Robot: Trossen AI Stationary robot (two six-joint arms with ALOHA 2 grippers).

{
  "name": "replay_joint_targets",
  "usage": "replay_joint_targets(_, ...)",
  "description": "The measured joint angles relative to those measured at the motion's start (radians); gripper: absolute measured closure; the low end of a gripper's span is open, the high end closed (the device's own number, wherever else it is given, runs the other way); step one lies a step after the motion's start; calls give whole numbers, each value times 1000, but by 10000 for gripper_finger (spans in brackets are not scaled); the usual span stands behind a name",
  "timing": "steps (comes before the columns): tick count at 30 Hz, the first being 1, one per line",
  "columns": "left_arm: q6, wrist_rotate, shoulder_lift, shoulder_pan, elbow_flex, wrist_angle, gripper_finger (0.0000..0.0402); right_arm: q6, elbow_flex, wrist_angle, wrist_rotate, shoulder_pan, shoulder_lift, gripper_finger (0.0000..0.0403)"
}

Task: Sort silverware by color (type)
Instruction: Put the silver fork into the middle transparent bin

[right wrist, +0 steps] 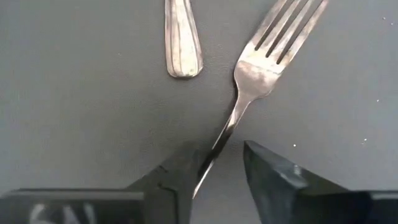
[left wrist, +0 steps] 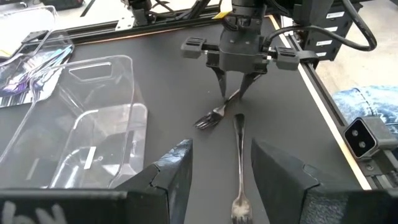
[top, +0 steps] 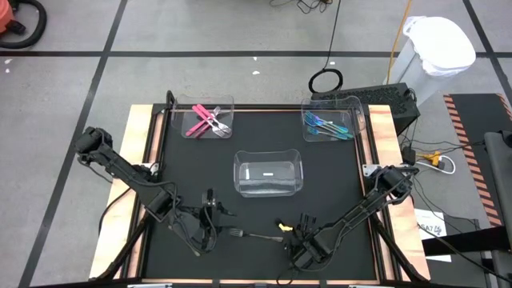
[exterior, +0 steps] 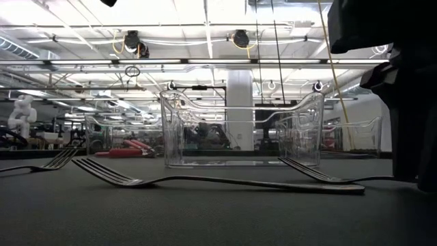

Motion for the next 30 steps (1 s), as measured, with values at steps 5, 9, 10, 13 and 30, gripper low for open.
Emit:
replay_joint_targets(5, 0, 0, 0, 0, 0, 0, 237, -6, 0, -1, 0, 0, 0, 324)
replay_joint_targets(9, 0, 1, 0, 0, 0, 0, 237, -12, 0, -2, 2, 0, 0, 350)
replay_joint_targets(10, 0, 1, 0, 0, 0, 0, 237, -12, 0, -2, 1, -1, 0, 355)
replay_joint_targets(13, 0, 1, 0, 0, 0, 0, 237, -12, 0, -1, 0, -1, 0, 366)
replay_joint_targets(30, 0, 2, 0, 0, 0, 0, 237, -129, 0, 38, -24, -2, 0, 354)
